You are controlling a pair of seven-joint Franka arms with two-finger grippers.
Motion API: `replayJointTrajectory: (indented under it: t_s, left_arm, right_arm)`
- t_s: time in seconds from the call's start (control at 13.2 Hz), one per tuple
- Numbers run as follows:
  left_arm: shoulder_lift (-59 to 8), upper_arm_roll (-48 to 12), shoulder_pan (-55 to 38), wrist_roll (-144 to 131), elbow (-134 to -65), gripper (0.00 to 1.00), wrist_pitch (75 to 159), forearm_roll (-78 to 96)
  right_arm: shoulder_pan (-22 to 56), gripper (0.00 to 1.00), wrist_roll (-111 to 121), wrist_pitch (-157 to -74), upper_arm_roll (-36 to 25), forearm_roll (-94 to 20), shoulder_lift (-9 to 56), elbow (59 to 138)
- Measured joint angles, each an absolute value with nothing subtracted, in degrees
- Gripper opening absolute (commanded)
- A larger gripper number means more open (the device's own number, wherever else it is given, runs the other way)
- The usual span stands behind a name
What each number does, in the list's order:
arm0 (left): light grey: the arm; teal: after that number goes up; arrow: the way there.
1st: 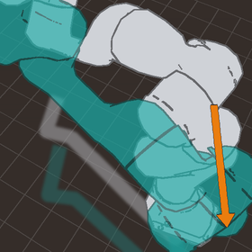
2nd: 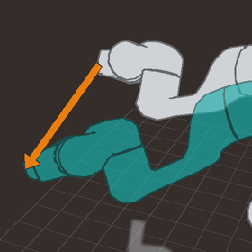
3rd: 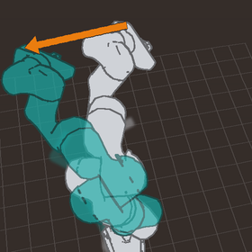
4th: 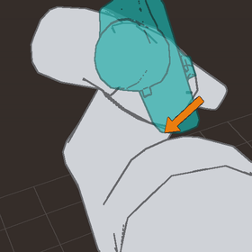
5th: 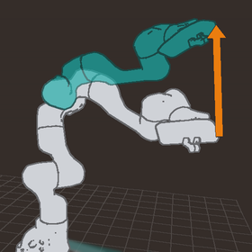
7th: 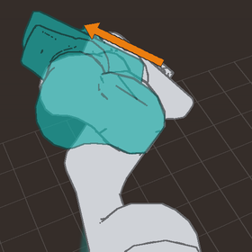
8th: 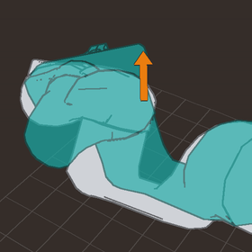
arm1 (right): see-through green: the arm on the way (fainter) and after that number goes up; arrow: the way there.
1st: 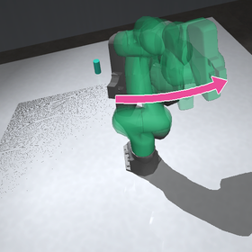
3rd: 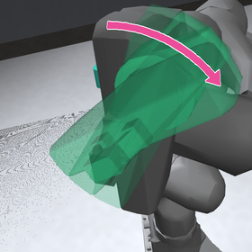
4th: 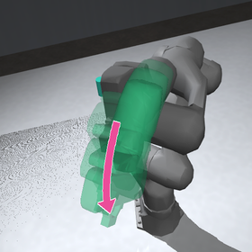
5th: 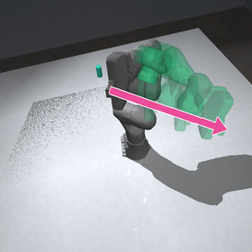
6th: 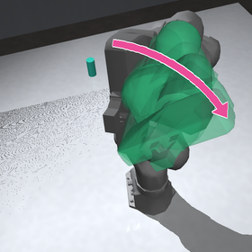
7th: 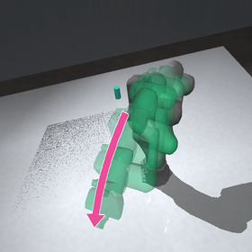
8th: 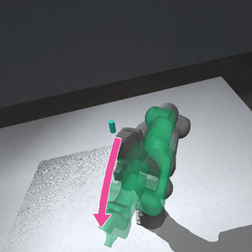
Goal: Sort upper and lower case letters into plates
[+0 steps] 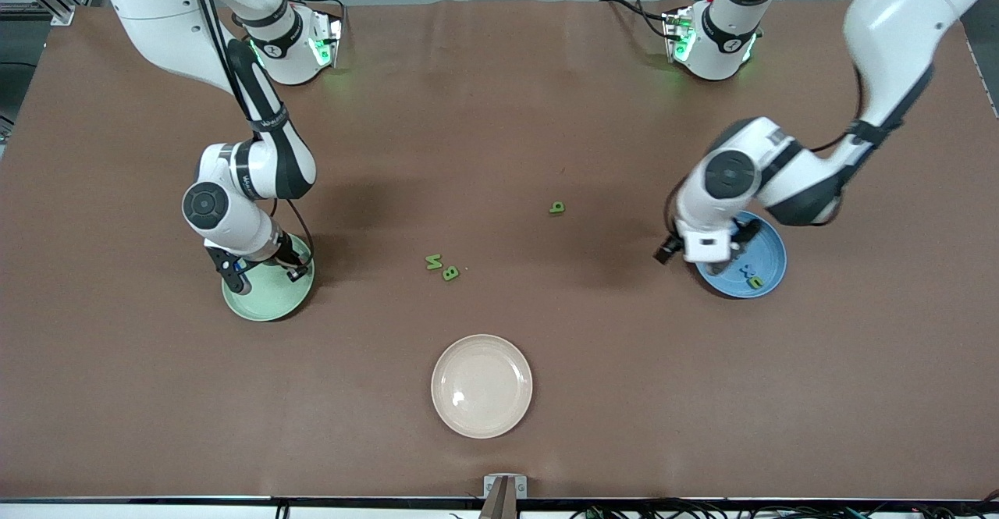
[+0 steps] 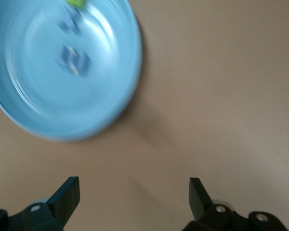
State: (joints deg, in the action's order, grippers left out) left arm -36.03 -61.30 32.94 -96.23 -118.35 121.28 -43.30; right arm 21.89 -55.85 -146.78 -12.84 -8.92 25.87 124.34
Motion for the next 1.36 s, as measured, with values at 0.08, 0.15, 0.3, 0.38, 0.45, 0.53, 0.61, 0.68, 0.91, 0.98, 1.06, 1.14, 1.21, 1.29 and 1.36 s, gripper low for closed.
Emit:
replayJointTrajectory:
  t_s: [0.08, 0.15, 0.3, 0.38, 0.45, 0.53, 0.61, 0.68, 0.91, 0.98, 1.06, 1.14, 1.21, 1.29, 1.36]
  left_arm:
    - [-36.1, -61.2, 29.6, -97.9, -118.3, 0.99, 121.2, -43.2]
    - [-36.4, -61.2, 26.8, -98.8, -118.3, 0.96, 121.2, -43.1]
    - [-37.6, -61.0, 22.0, -99.1, -118.3, 0.83, 121.5, -43.1]
    - [-38.2, -60.9, 20.2, -98.9, -118.3, 0.79, 122.7, -43.3]
    - [-38.8, -60.9, 19.0, -98.2, -118.3, 0.73, 124.4, -43.6]
    - [-39.3, -60.8, 18.0, -96.9, -118.3, 0.71, 125.6, -43.7]
    - [-39.7, -60.6, 17.2, -95.3, -118.3, 0.68, 126.3, -43.7]
    - [-40.2, -60.4, 16.6, -94.0, -118.3, 0.67, 127.0, -43.7]
    - [-42.0, -59.7, 15.0, -91.3, -118.2, 0.67, 128.0, -43.7]
    - [-42.4, -58.7, 13.9, -91.1, -118.2, 0.67, 129.0, -43.7]
    - [-42.5, -57.1, 12.4, -91.0, -118.2, 0.67, 130.4, -43.8]
    - [-42.5, -55.4, 10.7, -91.0, -118.1, 0.67, 131.8, -44.0]
    - [-42.6, -53.6, 9.0, -91.0, -118.1, 0.67, 133.1, -44.3]
    - [-42.7, -52.2, 7.7, -91.0, -118.0, 0.67, 134.0, -44.4]
    - [-42.7, -51.5, 6.9, -91.0, -117.9, 0.67, 134.4, -44.4]
  right_arm:
    - [21.9, 0.78, -55.9, -146.8, -12.8, -8.9, 25.9, 124.3]
    - [21.9, 0.91, -55.8, -146.8, -12.8, -8.9, 26.0, 124.3]
    - [21.9, 0.99, -55.8, -146.3, -12.8, -8.9, 26.0, 124.0]
    - [21.9, 0.99, -55.8, -144.7, -12.8, -8.9, 26.0, 123.3]
    - [22.1, 0.99, -55.8, -141.7, -12.8, -8.9, 26.0, 122.0]
    - [22.4, 0.99, -55.8, -137.7, -12.8, -8.9, 26.0, 120.0]
    - [23.0, 0.99, -56.2, -133.6, -12.8, -8.9, 26.0, 117.7]
    - [23.6, 0.99, -57.2, -130.3, -12.8, -8.9, 25.8, 115.5]
    - [27.0, 1.00, -63.1, -124.2, -12.7, -9.0, 23.0, 112.4]
    - [29.1, 1.00, -65.4, -121.5, -12.6, -9.0, 20.8, 112.3]
    - [31.0, 1.00, -67.8, -118.9, -12.5, -9.0, 18.1, 112.2]
    - [33.0, 1.00, -70.0, -117.0, -12.5, -9.0, 15.1, 112.1]
    - [34.9, 1.00, -72.8, -116.5, -12.4, -9.0, 12.5, 112.0]
    - [36.7, 1.00, -75.8, -116.5, -12.4, -9.0, 10.7, 111.2]
    - [38.3, 1.00, -78.5, -116.6, -12.3, -8.9, 10.0, 109.5]
